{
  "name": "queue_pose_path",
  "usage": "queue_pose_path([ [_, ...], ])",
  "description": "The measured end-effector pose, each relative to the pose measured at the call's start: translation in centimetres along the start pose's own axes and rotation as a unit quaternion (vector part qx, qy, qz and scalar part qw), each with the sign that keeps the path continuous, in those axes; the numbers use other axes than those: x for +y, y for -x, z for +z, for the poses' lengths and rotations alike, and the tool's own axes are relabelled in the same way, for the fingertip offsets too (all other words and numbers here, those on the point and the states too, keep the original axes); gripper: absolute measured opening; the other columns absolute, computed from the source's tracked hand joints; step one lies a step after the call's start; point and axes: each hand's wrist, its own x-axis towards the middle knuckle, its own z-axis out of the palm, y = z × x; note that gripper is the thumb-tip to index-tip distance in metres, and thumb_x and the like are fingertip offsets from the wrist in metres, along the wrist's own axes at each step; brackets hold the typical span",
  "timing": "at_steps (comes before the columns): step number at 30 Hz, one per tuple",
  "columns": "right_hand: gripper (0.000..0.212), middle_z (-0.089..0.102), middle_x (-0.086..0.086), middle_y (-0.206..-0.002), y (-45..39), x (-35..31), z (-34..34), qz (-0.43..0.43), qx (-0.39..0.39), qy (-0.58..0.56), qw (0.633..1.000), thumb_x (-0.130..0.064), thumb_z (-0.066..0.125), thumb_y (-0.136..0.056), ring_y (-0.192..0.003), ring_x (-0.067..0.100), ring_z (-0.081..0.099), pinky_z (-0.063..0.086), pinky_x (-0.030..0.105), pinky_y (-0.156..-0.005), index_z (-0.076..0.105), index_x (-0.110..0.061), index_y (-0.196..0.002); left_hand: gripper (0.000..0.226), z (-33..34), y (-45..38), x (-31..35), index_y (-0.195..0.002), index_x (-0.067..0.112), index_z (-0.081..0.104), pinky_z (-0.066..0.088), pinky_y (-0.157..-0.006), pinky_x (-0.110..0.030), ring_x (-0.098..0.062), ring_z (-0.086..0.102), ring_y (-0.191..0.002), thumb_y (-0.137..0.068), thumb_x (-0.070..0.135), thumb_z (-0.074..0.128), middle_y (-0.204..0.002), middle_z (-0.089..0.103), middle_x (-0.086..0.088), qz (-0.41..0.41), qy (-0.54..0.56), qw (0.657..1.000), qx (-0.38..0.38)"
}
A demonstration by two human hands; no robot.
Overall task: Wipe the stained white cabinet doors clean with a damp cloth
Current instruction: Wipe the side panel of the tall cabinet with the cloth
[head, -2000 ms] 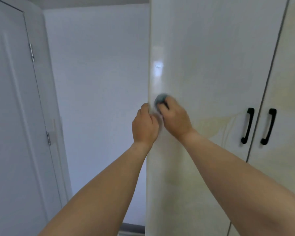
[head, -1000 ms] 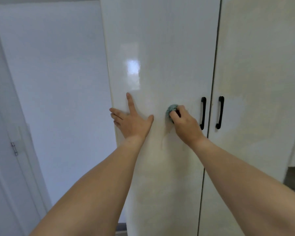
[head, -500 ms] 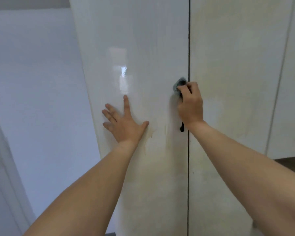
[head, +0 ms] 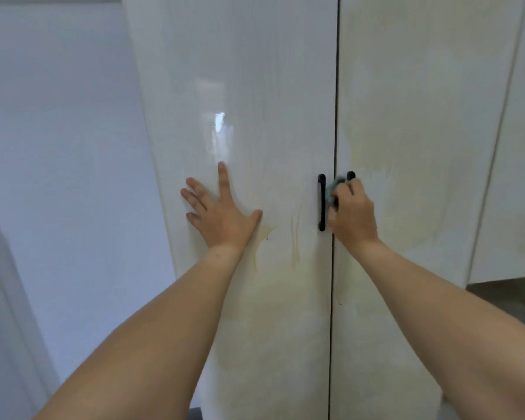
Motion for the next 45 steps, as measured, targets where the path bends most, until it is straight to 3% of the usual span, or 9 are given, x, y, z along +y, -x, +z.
queue_pose_path([
  [4, 0.016, 0.056, 0.023, -0.104, -4.4, -4.3, 0.4, -0.065, 0.096, -0.01, 0.993, 0.005, 0.057, -0.085, -0.086, 0.037, 0.059, 0.052, 0.038, -0.069, 0.063, 0.004, -0.1, 0.119, -0.2, 0.3, -0.5, -0.152, 0.043, -0.02, 0.021, -0.115, -0.062, -0.045, -0.011, -0.15, -0.076, 0.063, 0.069, -0.162, -0.016, -0.023, 0.012, 0.002, 1.0, -0.004],
  [8, 0.023, 0.05, 0.02, -0.118, -2.4, -7.8, 5.2, 0.019, 0.043, -0.042, 0.998, 0.001, 0.055, -0.09, -0.103, 0.037, 0.053, 0.053, 0.041, -0.082, 0.058, -0.001, -0.112, 0.096, -1.2, 0.3, -2.5, -0.157, 0.031, -0.005, 0.022, -0.118, -0.058, -0.038, -0.001, -0.152, -0.085, 0.046, 0.057, -0.164, -0.002, -0.021, 0.033, 0.029, 0.998, 0.04],
  [12, 0.027, 0.055, 0.023, -0.114, 4.0, -11.6, 10.0, -0.169, -0.031, -0.021, 0.985, 0.013, 0.055, -0.082, -0.098, 0.04, 0.055, 0.057, 0.044, -0.064, 0.055, -0.004, -0.103, 0.085, -3.3, -0.8, -6.7, -0.157, 0.017, 0.006, 0.026, -0.119, -0.052, -0.035, 0.01, -0.152, -0.086, 0.02, 0.053, -0.163, 0.01, -0.021, -0.026, 0.043, 0.997, 0.064],
  [16, 0.023, 0.056, 0.022, -0.111, 1.1, -16.6, 10.9, -0.267, -0.073, -0.056, 0.959, 0.008, 0.052, -0.084, -0.094, 0.04, 0.056, 0.056, 0.045, -0.06, 0.055, -0.005, -0.103, 0.08, -4.6, -1.3, -9.8, -0.158, 0.015, 0.012, 0.044, -0.106, -0.042, -0.032, 0.05, -0.129, -0.085, 0.01, 0.044, -0.152, 0.044, -0.008, -0.075, 0.153, 0.985, 0.029],
  [24, 0.023, 0.056, 0.015, -0.119, -13.9, -23.6, 8.5, -0.137, 0.097, -0.168, 0.971, 0.005, 0.049, -0.08, -0.107, 0.028, 0.057, 0.053, 0.035, -0.085, 0.063, -0.002, -0.097, 0.06, -6.1, -1.5, -13.2, -0.147, 0.015, 0.044, 0.046, -0.098, -0.027, -0.018, 0.063, -0.116, -0.089, 0.0, 0.044, -0.133, 0.064, 0.0, -0.051, 0.223, 0.973, 0.013],
  [31, 0.031, 0.061, 0.018, -0.111, 1.0, -22.8, 13.7, -0.442, -0.103, -0.07, 0.888, 0.0, 0.041, -0.086, -0.094, 0.037, 0.059, 0.056, 0.04, -0.055, 0.067, -0.002, -0.103, 0.039, -5.8, -0.7, -15.6, -0.118, 0.015, 0.063, 0.045, -0.069, -0.018, -0.021, 0.066, -0.091, -0.087, 0.002, 0.044, -0.087, 0.074, 0.003, -0.094, 0.206, 0.974, -0.003],
  [35, 0.031, 0.055, 0.016, -0.122, -1.9, -23.5, 12.7, -0.241, -0.047, -0.097, 0.965, 0.004, 0.053, -0.082, -0.106, 0.034, 0.053, 0.056, 0.041, -0.072, 0.065, -0.001, -0.109, 0.046, -5.3, 0.0, -15.1, -0.13, 0.014, 0.056, 0.049, -0.081, -0.028, -0.018, 0.063, -0.096, -0.089, 0.002, 0.041, -0.097, 0.074, 0.003, -0.106, 0.202, 0.974, -0.013],
  [42, 0.023, 0.058, 0.021, -0.117, 0.8, -15.7, 10.0, -0.316, -0.071, -0.023, 0.946, 0.006, 0.063, -0.08, -0.1, 0.038, 0.056, 0.057, 0.043, -0.067, 0.063, -0.004, -0.1, 0.069, -3.6, 1.2, -9.7, -0.146, 0.022, 0.029, 0.041, -0.079, -0.035, -0.027, 0.048, -0.103, -0.081, 0.008, 0.047, -0.117, 0.05, -0.007, -0.157, 0.199, 0.967, -0.01],
  [45, 0.02, 0.058, 0.017, -0.113, -5.7, -13.3, 6.3, -0.154, 0.015, -0.054, 0.986, 0.0, 0.057, -0.085, -0.099, 0.034, 0.056, 0.054, 0.04, -0.071, 0.063, -0.005, -0.103, 0.073, -2.9, 1.3, -8.2, -0.151, 0.014, 0.02, 0.035, -0.078, -0.035, -0.032, 0.04, -0.114, -0.084, 0.007, 0.047, -0.129, 0.041, -0.014, -0.172, 0.156, 0.972, -0.024],
])
